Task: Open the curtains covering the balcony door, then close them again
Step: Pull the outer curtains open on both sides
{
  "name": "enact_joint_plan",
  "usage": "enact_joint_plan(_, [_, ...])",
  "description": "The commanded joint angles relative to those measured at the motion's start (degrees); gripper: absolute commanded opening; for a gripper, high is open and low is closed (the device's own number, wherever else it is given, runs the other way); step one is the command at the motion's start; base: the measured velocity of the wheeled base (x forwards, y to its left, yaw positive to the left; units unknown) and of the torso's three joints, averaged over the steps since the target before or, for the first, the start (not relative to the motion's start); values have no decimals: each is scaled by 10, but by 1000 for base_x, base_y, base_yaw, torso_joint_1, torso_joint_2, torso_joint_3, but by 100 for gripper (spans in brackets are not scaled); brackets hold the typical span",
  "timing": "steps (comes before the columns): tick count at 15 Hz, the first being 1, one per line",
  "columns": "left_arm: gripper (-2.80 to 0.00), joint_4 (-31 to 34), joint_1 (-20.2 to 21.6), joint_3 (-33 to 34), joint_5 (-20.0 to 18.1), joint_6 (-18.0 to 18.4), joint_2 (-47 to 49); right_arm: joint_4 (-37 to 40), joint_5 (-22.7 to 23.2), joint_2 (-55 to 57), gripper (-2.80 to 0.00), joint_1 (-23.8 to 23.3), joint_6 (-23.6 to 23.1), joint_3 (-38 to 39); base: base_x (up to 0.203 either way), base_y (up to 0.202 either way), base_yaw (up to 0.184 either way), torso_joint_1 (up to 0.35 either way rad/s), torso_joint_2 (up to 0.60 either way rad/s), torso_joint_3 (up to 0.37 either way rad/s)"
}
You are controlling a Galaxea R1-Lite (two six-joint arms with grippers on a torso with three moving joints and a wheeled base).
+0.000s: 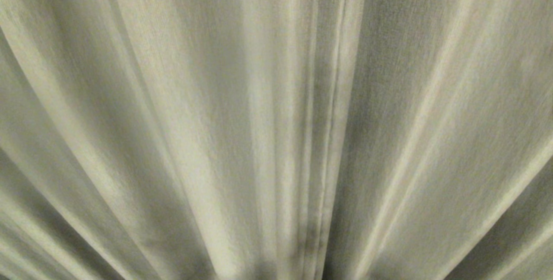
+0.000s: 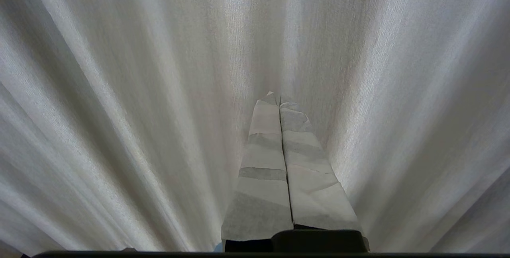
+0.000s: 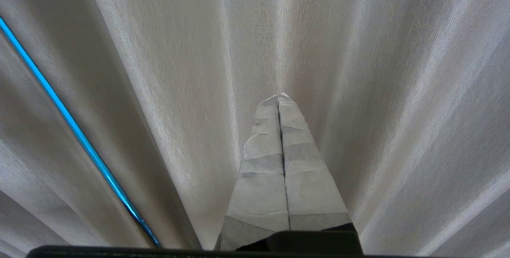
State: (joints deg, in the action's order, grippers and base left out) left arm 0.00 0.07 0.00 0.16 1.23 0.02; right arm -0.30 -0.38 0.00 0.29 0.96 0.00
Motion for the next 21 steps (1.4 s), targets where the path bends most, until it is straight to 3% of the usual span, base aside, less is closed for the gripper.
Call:
enact_joint_plan(1, [-280,0,0,0,0,0,0,0,0,0,-280,0,-1,0,0,0,0,0,0,0])
enact_joint_plan(21, [-280,0,0,0,0,0,0,0,0,0,-280,1,-5,0,0,0,0,0,0,0])
